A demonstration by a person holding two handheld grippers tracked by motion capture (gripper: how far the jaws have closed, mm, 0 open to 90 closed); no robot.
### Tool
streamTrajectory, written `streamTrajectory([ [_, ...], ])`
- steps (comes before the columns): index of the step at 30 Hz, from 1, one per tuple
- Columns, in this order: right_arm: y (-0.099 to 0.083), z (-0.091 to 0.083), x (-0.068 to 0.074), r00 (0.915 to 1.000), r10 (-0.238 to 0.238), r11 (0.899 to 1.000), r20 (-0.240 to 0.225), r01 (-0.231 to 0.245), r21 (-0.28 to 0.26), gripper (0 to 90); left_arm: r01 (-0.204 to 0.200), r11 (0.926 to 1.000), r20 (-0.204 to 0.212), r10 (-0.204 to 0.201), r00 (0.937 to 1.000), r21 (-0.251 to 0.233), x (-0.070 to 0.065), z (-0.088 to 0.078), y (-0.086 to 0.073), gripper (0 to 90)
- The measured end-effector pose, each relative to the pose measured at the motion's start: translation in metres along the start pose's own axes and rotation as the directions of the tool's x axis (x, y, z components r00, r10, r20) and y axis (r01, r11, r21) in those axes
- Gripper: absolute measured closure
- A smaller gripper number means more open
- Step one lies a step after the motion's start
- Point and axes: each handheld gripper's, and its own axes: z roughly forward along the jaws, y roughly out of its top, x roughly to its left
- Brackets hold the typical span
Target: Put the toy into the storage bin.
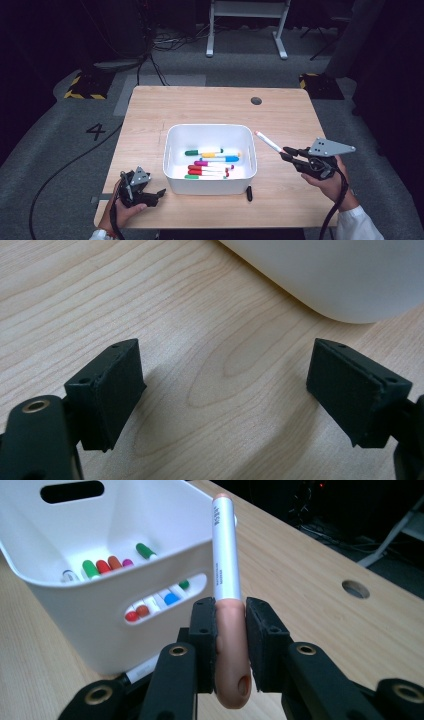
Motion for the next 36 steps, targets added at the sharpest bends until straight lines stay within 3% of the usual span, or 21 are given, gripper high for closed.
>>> streamTrajectory([
  [8, 0.033, 0.014, 0.013, 0.9958, -0.059, 0.998, -0.070, 0.058, -0.015, 75.4, -0.001, 1.0000, 0.000, 0.001, 1.0000, 0.000, 0.000, 0.000, 0.000, 15.3],
  [9, 0.040, 0.018, 0.017, 0.9918, -0.094, 0.996, -0.086, 0.094, -0.008, 75.5, -0.001, 1.0000, 0.000, 0.001, 1.0000, 0.000, 0.000, 0.000, 0.000, 15.3],
  [14, 0.055, 0.034, 0.025, 0.9831, -0.123, 0.992, -0.136, 0.121, -0.021, 75.4, -0.001, 1.0000, 0.000, 0.001, 1.0000, 0.000, 0.000, 0.000, 0.000, 15.3],
  [18, 0.068, 0.051, 0.033, 0.9698, -0.150, 0.988, -0.192, 0.152, -0.006, 75.4, -0.001, 1.0000, -0.001, 0.001, 1.0000, 0.000, 0.000, 0.000, 0.000, 15.3],
  [19, 0.068, 0.051, 0.033, 0.9698, -0.150, 0.988, -0.192, 0.152, -0.006, 75.4, -0.001, 1.0000, 0.000, 0.001, 1.0000, 0.000, 0.000, 0.000, 0.000, 15.3],
  [20, 0.074, 0.060, 0.038, 0.9619, -0.161, 0.986, -0.221, 0.166, 0.004, 75.4, 0.000, 1.0000, 0.000, 0.000, 1.0000, 0.000, 0.000, 0.000, 0.000, 15.3],
  [21, 0.074, 0.060, 0.038, 0.9619, -0.161, 0.986, -0.221, 0.166, 0.004, 75.4, -0.001, 1.0000, -0.001, 0.001, 1.0000, 0.000, 0.000, 0.000, 0.000, 15.3],
  [22, 0.079, 0.069, 0.043, 0.9540, -0.171, 0.984, -0.246, 0.180, 0.015, 75.4, 0.000, 1.0000, 0.000, 0.000, 1.0000, 0.000, 0.000, 0.000, 0.000, 15.3],
  [23, 0.079, 0.069, 0.043, 0.9540, -0.171, 0.984, -0.246, 0.180, 0.015, 75.4, 0.000, 1.0000, 0.000, 0.000, 1.0000, 0.000, 0.000, 0.000, 0.000, 15.3],
  [24, 0.083, 0.078, 0.048, 0.9469, -0.175, 0.982, -0.270, 0.188, 0.022, 75.4, 0.000, 1.0000, 0.000, 0.000, 1.0000, 0.000, 0.000, 0.000, 0.000, 15.3],
  [26, 0.085, 0.082, 0.051, 0.9439, -0.174, 0.981, -0.281, 0.190, 0.031, 75.4, -0.001, 1.0000, 0.000, 0.001, 1.0000, 0.000, 0.000, 0.000, 0.000, 15.3],
  [31, 0.094, 0.106, 0.066, 0.9211, -0.209, 0.965, -0.329, 0.248, 0.082, 75.4, -0.004, 1.0000, -0.002, 0.004, 1.0000, -0.001, 0.000, 0.000, 0.000, 15.3],
  [36, 0.095, 0.117, 0.073, 0.9115, -0.214, 0.957, -0.351, 0.268, 0.111, 75.4, -0.001, 1.0000, 0.001, 0.001, 1.0000, -0.001, 0.000, 0.000, 0.000, 15.3],
])
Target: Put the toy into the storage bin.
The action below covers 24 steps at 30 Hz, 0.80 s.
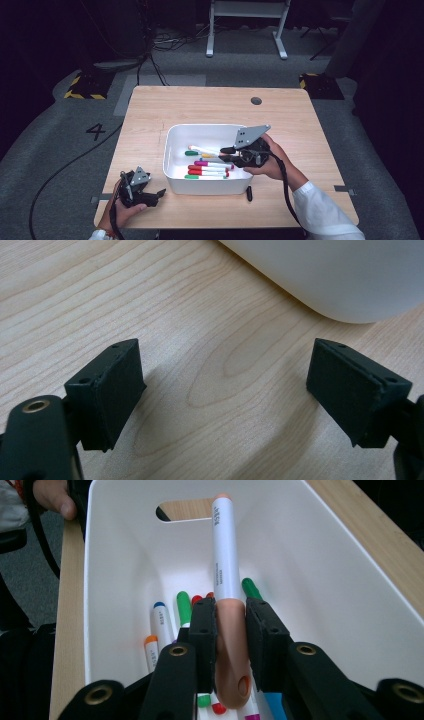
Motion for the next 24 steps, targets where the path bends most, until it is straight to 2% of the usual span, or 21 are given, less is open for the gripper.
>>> streamTrajectory([
  [3, 0.000, 0.009, 0.001, 0.9996, -0.003, 0.999, -0.029, 0.005, 0.036, 75.4, 0.000, 1.0000, -0.001, 0.000, 1.0000, 0.001, 0.000, 0.000, 0.000, 15.3],
  [5, 0.000, 0.011, 0.001, 0.9995, -0.004, 0.999, -0.033, 0.005, 0.046, 75.4, 0.000, 1.0000, -0.001, 0.000, 1.0000, 0.001, 0.000, 0.000, 0.000, 15.3],
  [7, -0.001, 0.016, 0.002, 0.9982, -0.004, 0.997, -0.060, 0.008, 0.078, 75.4, 0.000, 1.0000, 0.000, 0.000, 1.0000, 0.001, 0.000, 0.000, 0.000, 15.3],
  [10, -0.001, 0.017, 0.004, 0.9971, -0.002, 0.994, -0.076, 0.010, 0.105, 75.4, -0.001, 1.0000, -0.002, 0.001, 1.0000, 0.000, 0.000, 0.000, 0.000, 15.3],
  [11, -0.001, 0.017, 0.004, 0.9971, -0.002, 0.994, -0.076, 0.010, 0.105, 75.4, -0.001, 1.0000, -0.002, 0.001, 1.0000, 0.000, 0.000, 0.000, 0.000, 15.3],
  [13, -0.002, 0.017, 0.006, 0.9943, -0.008, 0.993, -0.106, 0.020, 0.114, 75.4, -0.003, 1.0000, -0.003, 0.003, 1.0000, 0.000, 0.000, 0.000, 0.000, 15.3],
  [19, -0.004, 0.018, 0.012, 0.9905, -0.004, 0.990, -0.138, 0.024, 0.140, 75.3, -0.004, 1.0000, -0.002, 0.004, 1.0000, -0.001, 0.000, 0.000, 0.000, 15.3],
  [24, -0.005, 0.019, 0.012, 0.9894, -0.005, 0.989, -0.145, 0.026, 0.148, 75.1, 0.000, 1.0000, -0.001, 0.000, 1.0000, 0.000, 0.000, 0.000, 0.000, 15.3],
])
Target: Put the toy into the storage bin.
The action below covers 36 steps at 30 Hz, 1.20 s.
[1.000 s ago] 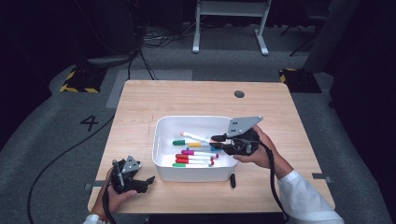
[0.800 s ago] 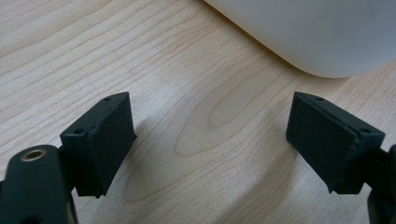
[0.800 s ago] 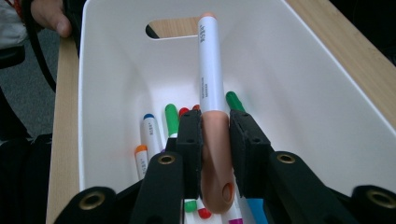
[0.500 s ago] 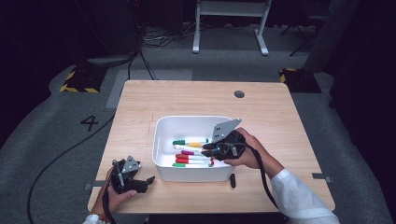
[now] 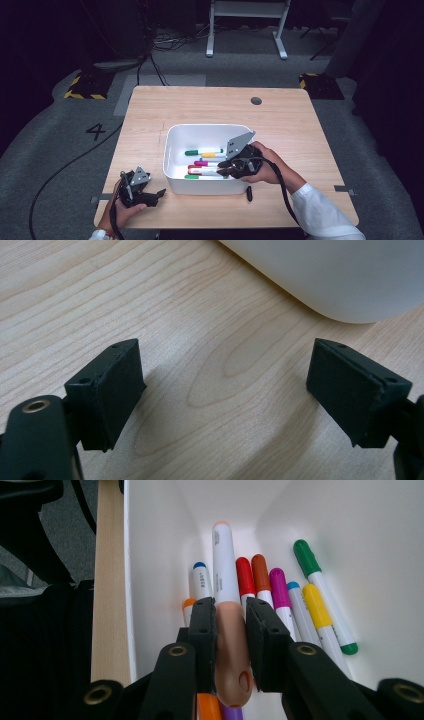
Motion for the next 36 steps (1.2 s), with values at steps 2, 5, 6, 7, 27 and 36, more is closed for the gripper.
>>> streamTrajectory([
  [2, 0.000, 0.000, 0.000, 1.0000, -0.001, 1.000, 0.000, 0.001, 0.000, 74.9, 0.000, 1.0000, -0.001, 0.000, 1.0000, 0.000, 0.000, 0.000, 0.000, 15.3],
  [5, -0.001, -0.001, 0.000, 0.9999, 0.006, 1.000, 0.014, -0.006, -0.010, 67.7, -0.001, 1.0000, 0.000, 0.001, 1.0000, -0.001, 0.000, 0.000, 0.000, 15.3],
  [6, -0.001, -0.002, -0.001, 0.9990, 0.015, 1.000, 0.041, -0.015, -0.017, 62.7, 0.000, 1.0000, 0.000, 0.000, 1.0000, 0.000, 0.000, 0.000, 0.000, 15.4],
  [7, -0.001, -0.002, -0.002, 0.9983, 0.021, 1.000, 0.054, -0.020, -0.022, 61.0, -0.003, 1.0000, -0.001, 0.003, 1.0000, 0.000, 0.000, 0.000, 0.000, 15.3],
  [27, -0.030, -0.076, 0.002, 0.9423, 0.128, 0.967, 0.310, -0.048, -0.252, 27.5, -0.001, 1.0000, 0.000, 0.001, 1.0000, -0.001, 0.000, 0.000, 0.000, 15.3],
  [36, -0.083, -0.102, 0.008, 0.8974, 0.221, 0.942, 0.382, -0.095, -0.321, 24.9, -0.003, 1.0000, -0.001, 0.003, 1.0000, 0.000, 0.000, 0.000, 0.000, 15.3],
])
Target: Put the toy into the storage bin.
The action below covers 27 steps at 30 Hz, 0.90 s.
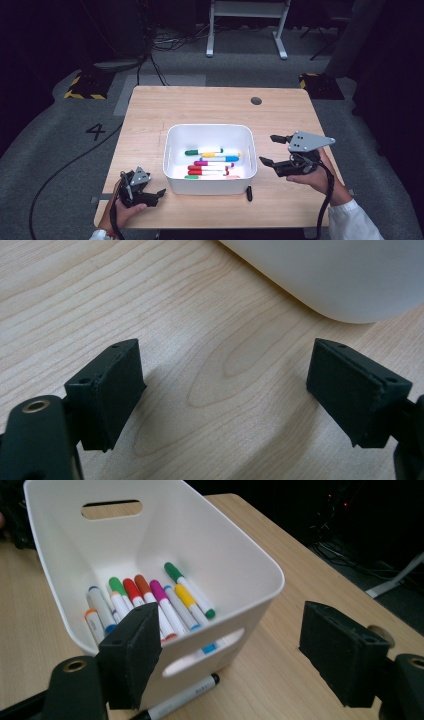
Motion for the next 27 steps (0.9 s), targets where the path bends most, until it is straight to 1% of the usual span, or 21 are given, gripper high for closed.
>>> streamTrajectory([
  [1, 0.000, 0.000, 0.000, 1.0000, 0.000, 1.000, 0.000, 0.000, 0.000, 24.9, 0.000, 1.0000, 0.000, 0.000, 1.0000, 0.000, 0.000, 0.000, 0.000, 15.3],
  [2, -0.013, -0.003, -0.001, 0.9999, 0.013, 1.000, 0.011, -0.013, 0.007, 24.5, 0.004, 1.0000, 0.001, -0.004, 1.0000, 0.000, 0.000, 0.000, 0.000, 15.3],
  [3, -0.013, -0.003, -0.001, 0.9999, 0.013, 1.000, 0.011, -0.013, 0.007, 24.5, 0.004, 1.0000, 0.001, -0.004, 1.0000, 0.000, 0.000, 0.000, 0.000, 15.3],
  [4, -0.018, -0.003, 0.000, 0.9996, 0.023, 1.000, 0.017, -0.023, 0.006, 24.5, 0.004, 1.0000, 0.001, -0.004, 1.0000, 0.001, 0.000, 0.000, 0.000, 15.3],
  [5, -0.025, -0.004, 0.000, 0.9994, 0.029, 1.000, 0.017, -0.029, 0.005, 24.5, 0.003, 1.0000, 0.001, -0.003, 1.0000, 0.000, 0.000, 0.000, 0.000, 15.3],
  [6, -0.036, -0.003, 0.001, 0.9984, 0.052, 0.998, 0.019, -0.053, 0.016, 24.4, 0.003, 1.0000, 0.002, -0.003, 1.0000, 0.000, 0.000, 0.000, 0.000, 15.3],
  [7, -0.036, -0.003, 0.001, 0.9984, 0.052, 0.998, 0.019, -0.053, 0.016, 24.4, 0.003, 1.0000, 0.002, -0.003, 1.0000, 0.000, 0.000, 0.000, 0.000, 15.3],
  [8, -0.045, 0.000, 0.002, 0.9977, 0.064, 0.997, 0.021, -0.065, 0.034, 24.2, 0.000, 1.0000, 0.000, 0.000, 1.0000, 0.000, 0.000, 0.000, 0.000, 15.3],
  [9, -0.045, 0.000, 0.002, 0.9977, 0.064, 0.997, 0.021, -0.065, 0.034, 24.2, 0.000, 1.0000, 0.000, 0.000, 1.0000, 0.000, 0.000, 0.000, 0.000, 15.3],
  [10, -0.050, 0.003, 0.004, 0.9973, 0.069, 0.996, 0.022, -0.070, 0.049, 24.1, 0.004, 1.0000, 0.001, -0.004, 1.0000, 0.000, 0.000, 0.000, 0.000, 15.3],
  [12, -0.066, 0.013, 0.010, 0.9962, 0.087, 0.993, 0.000, -0.087, 0.081, 24.1, -0.001, 1.0000, -0.001, 0.001, 1.0000, -0.001, 0.000, 0.000, 0.000, 15.3],
  [13, -0.066, 0.013, 0.010, 0.9962, 0.087, 0.993, 0.000, -0.087, 0.081, 24.1, -0.001, 1.0000, -0.001, 0.001, 1.0000, -0.001, 0.000, 0.000, 0.000, 15.3],
  [16, -0.078, 0.024, 0.018, 0.9946, 0.103, 0.989, -0.015, -0.101, 0.109, 24.1, -0.001, 1.0000, 0.000, 0.001, 1.0000, -0.001, 0.000, 0.000, 0.000, 15.3],
  [17, -0.086, 0.032, 0.024, 0.9933, 0.110, 0.986, -0.036, -0.105, 0.127, 24.1, 0.000, 1.0000, 0.000, 0.000, 1.0000, -0.001, 0.000, 0.000, 0.000, 15.3],
  [18, -0.089, 0.036, 0.028, 0.9934, 0.107, 0.984, -0.041, -0.100, 0.145, 24.1, -0.001, 1.0000, 0.000, 0.001, 1.0000, -0.001, 0.000, 0.000, 0.000, 15.3],
  [19, -0.089, 0.036, 0.028, 0.9934, 0.107, 0.984, -0.041, -0.100, 0.145, 24.1, -0.001, 1.0000, 0.000, 0.001, 1.0000, -0.001, 0.000, 0.000, 0.000, 15.3],
  [20, -0.093, 0.042, 0.033, 0.9927, 0.110, 0.982, -0.051, -0.100, 0.162, 24.2, -0.001, 1.0000, -0.001, 0.001, 1.0000, -0.001, 0.000, 0.000, 0.000, 15.3],
  [21, -0.093, 0.042, 0.033, 0.9927, 0.110, 0.982, -0.051, -0.100, 0.162, 24.2, -0.001, 1.0000, -0.001, 0.001, 1.0000, -0.001, 0.000, 0.000, 0.000, 15.3],
  [22, -0.096, 0.048, 0.039, 0.9912, 0.114, 0.980, -0.066, -0.102, 0.169, 24.1, -0.002, 1.0000, -0.001, 0.002, 1.0000, -0.001, 0.000, 0.000, 0.000, 15.3],
  [23, -0.096, 0.048, 0.039, 0.9912, 0.114, 0.980, -0.066, -0.102, 0.169, 24.1, -0.002, 1.0000, -0.001, 0.002, 1.0000, -0.001, 0.000, 0.000, 0.000, 15.3],
  [27, -0.100, 0.057, 0.049, 0.9877, 0.126, 0.978, -0.093, -0.108, 0.181, 23.7, -0.001, 1.0000, -0.001, 0.001, 1.0000, -0.001, 0.000, 0.000, 0.000, 15.3],
])
